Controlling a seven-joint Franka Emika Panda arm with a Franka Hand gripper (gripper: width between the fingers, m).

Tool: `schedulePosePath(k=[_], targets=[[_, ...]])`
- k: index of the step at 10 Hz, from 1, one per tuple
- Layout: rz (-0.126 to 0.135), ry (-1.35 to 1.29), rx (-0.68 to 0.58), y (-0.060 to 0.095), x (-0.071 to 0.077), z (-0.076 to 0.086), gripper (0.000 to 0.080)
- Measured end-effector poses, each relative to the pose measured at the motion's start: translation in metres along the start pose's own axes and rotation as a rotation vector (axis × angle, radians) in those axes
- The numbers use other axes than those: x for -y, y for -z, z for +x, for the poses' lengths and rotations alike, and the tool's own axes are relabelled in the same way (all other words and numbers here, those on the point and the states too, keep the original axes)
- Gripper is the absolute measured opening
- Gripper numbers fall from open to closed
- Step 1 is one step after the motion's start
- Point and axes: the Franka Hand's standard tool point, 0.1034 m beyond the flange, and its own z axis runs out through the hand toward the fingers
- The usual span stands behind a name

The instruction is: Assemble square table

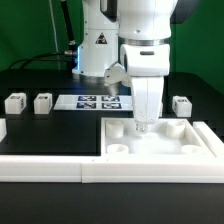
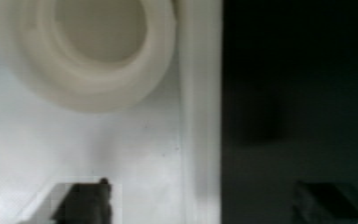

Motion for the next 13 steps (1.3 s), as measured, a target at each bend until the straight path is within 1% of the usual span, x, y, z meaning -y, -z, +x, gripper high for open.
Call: schedulePosePath(k=[1,2,3,8,9,10,11,12,13], targets=[[0.0,0.0,0.0,0.0,0.0,0.0,0.059],[0.0,-0.001,0.0,0.0,0.0,0.0,0.0633],[0.0,-0.001,0.0,0.0,0.0,0.0,0.0646],[0.0,-0.005,0.0,0.0,0.0,-0.001,0.0649],[-0.012,-0.06,0.001,0.008,-0.001,0.003,0.0649],[-0.013,-0.142,0.007,0.018,0.002,0.011,0.0649],[-0.004,-0.204,0.015,0.023,0.01,0.021,0.0649],[-0.004,-0.256,0.017,0.025,0.017,0.032,0.0649],[-0.007,-0.386,0.02,0.028,0.022,0.044,0.0649]])
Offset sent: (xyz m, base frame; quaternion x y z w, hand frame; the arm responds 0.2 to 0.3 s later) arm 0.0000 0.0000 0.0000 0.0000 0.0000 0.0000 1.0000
